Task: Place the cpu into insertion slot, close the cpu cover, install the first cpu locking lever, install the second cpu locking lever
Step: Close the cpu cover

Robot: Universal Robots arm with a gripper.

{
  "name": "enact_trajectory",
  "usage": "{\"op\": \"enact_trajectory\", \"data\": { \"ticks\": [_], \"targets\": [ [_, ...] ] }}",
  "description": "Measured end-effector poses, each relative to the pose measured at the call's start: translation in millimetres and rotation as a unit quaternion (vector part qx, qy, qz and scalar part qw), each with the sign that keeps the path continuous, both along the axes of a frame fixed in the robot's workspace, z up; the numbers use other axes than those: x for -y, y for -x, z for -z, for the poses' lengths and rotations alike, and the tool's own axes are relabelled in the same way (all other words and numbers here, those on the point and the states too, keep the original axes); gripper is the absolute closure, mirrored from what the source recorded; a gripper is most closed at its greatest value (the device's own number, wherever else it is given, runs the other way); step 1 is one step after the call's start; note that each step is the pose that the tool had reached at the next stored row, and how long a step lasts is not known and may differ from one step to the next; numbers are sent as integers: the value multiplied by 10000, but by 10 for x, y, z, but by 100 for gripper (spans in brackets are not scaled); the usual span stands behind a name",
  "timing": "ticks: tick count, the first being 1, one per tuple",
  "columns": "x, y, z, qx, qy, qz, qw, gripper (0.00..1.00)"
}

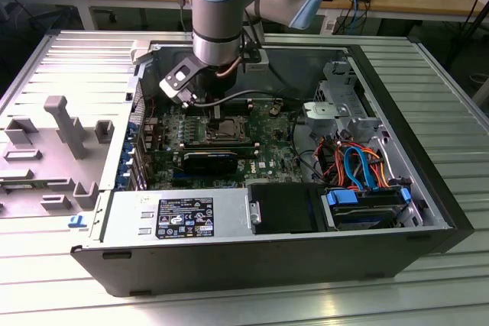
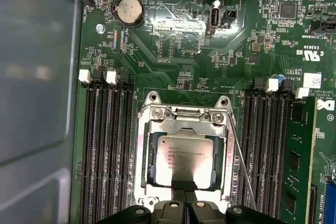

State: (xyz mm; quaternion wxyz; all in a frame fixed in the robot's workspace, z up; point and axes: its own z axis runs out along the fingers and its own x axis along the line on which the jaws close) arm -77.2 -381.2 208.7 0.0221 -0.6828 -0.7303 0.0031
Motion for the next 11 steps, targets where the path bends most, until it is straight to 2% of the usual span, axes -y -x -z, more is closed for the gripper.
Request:
{"op": "enact_trajectory", "data": {
  "ticks": [4, 6, 7, 11],
  "targets": [
    [1, -12, -24, -9, 16, -1, 10000, 89],
    [1, -133, -24, -25, 17, 0, 10000, 89],
    [1, -159, -23, -25, 17, 0, 10000, 89],
    [1, -178, -22, -25, 17, 0, 10000, 89]
  ]
}}
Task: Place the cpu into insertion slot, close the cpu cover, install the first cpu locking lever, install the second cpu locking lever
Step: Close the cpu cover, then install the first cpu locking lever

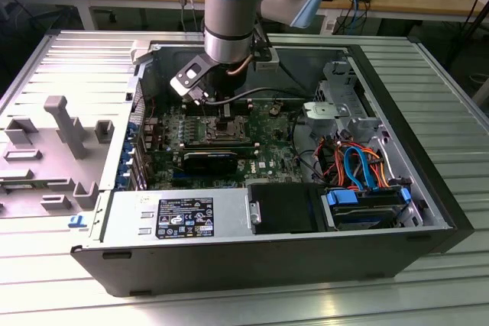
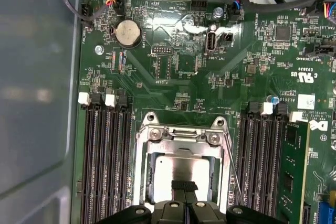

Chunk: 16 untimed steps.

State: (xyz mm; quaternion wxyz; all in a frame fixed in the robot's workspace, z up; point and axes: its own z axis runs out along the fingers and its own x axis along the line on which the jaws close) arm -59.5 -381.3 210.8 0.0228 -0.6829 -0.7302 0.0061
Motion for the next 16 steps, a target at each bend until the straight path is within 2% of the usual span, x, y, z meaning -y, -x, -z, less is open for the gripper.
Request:
{"op": "enact_trajectory", "data": {
  "ticks": [9, 16],
  "targets": [
    [0, -10, 2, 0, -1, 0, 10000, 89],
    [1, -10, -22, -1, -40, 0, 10000, 89]
  ]
}}
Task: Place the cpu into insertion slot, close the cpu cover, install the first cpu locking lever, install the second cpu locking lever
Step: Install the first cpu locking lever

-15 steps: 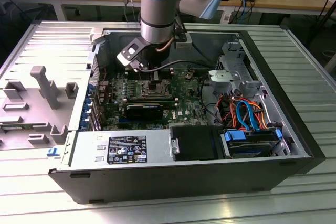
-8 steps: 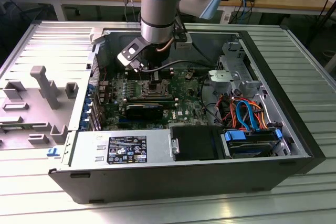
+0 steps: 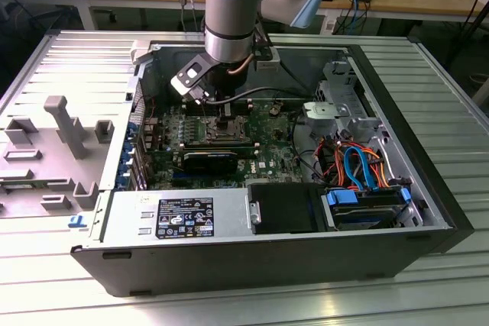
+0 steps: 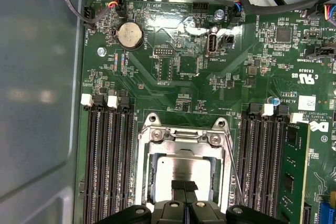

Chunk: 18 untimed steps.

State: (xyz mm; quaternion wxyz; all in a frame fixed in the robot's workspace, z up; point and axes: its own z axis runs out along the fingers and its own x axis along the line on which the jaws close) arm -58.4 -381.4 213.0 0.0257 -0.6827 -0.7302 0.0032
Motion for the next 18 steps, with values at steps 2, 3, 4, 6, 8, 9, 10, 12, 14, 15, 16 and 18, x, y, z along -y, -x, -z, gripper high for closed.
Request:
{"op": "enact_trajectory", "data": {
  "ticks": [2, 3, 4, 6, 8, 9, 10, 12, 14, 15, 16, 18],
  "targets": [
    [1, 0, -3, 1, -19, 0, 10000, 89],
    [0, 0, -4, 1, -20, 0, 10000, 89],
    [1, 0, -7, 0, -27, 0, 10000, 89],
    [2, 0, -8, 0, -52, 0, 10000, 89],
    [2, 0, -9, 0, -66, 0, 10000, 89],
    [2, 0, -8, 1, -68, 0, 10000, 89],
    [2, 0, -8, 0, -69, 0, 10000, 89],
    [2, 0, -9, 0, -73, 0, 10000, 89],
    [4, 0, -10, 0, -80, 0, 10000, 89],
    [3, 0, -10, 0, -81, 0, 10000, 89],
    [3, -1, -11, 1, -82, 0, 10000, 89],
    [3, -1, -18, 0, -83, 0, 10000, 89]
  ]
}}
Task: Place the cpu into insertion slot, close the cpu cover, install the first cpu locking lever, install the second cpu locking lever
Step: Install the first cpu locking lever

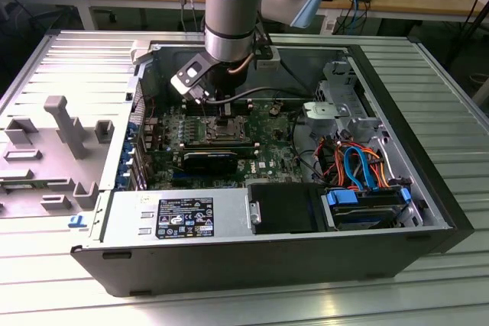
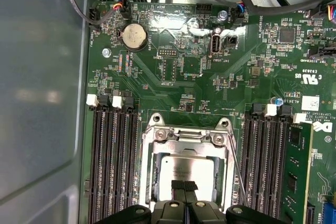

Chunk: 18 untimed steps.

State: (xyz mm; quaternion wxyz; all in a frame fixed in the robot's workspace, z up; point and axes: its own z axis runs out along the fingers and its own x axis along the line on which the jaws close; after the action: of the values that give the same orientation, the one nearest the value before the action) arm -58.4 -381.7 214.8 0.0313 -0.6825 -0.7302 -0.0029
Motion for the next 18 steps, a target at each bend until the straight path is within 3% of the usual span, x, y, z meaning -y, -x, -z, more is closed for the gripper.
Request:
{"op": "enact_trajectory", "data": {
  "ticks": [18],
  "targets": [
    [0, 0, -49, -1, -23, 0, 10000, 89]
  ]
}}
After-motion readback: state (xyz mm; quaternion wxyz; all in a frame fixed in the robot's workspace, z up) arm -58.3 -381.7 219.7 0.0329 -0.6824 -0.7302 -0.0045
